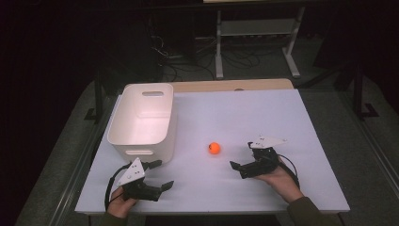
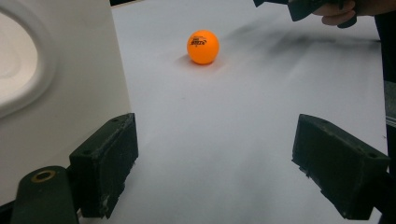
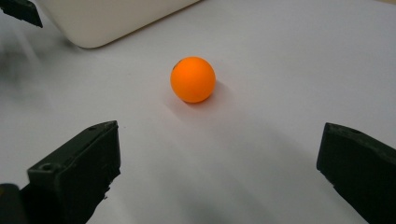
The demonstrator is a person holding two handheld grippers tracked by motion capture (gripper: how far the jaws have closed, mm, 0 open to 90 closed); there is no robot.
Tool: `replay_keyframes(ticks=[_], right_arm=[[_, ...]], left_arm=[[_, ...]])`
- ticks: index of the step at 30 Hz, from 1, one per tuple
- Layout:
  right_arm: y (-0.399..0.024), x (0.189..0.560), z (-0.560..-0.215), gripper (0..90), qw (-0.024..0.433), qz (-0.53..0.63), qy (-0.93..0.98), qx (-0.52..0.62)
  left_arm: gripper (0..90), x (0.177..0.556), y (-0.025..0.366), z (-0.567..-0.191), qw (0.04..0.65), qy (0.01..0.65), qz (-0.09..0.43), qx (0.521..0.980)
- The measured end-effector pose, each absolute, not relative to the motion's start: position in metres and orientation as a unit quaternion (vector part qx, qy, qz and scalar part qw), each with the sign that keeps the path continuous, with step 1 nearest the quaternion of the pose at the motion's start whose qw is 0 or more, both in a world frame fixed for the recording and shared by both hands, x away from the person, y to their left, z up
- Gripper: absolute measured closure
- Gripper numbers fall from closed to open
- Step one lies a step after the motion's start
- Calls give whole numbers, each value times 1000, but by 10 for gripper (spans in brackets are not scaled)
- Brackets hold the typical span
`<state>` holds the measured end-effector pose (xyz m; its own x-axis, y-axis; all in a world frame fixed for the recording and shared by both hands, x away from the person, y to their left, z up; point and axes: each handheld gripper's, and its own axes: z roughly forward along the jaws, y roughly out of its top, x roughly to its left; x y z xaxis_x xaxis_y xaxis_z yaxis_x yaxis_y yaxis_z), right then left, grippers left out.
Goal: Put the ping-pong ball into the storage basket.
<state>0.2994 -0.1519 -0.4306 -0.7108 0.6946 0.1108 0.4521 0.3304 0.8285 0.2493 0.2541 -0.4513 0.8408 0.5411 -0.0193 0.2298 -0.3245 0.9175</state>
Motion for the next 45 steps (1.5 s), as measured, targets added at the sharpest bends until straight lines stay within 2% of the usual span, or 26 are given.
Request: replay_keyframes(ticks=[45], right_arm=[[-133,316,-429,0,131,454,810,346]], left_arm=[[141,250,254,-451,530,242,146,800]])
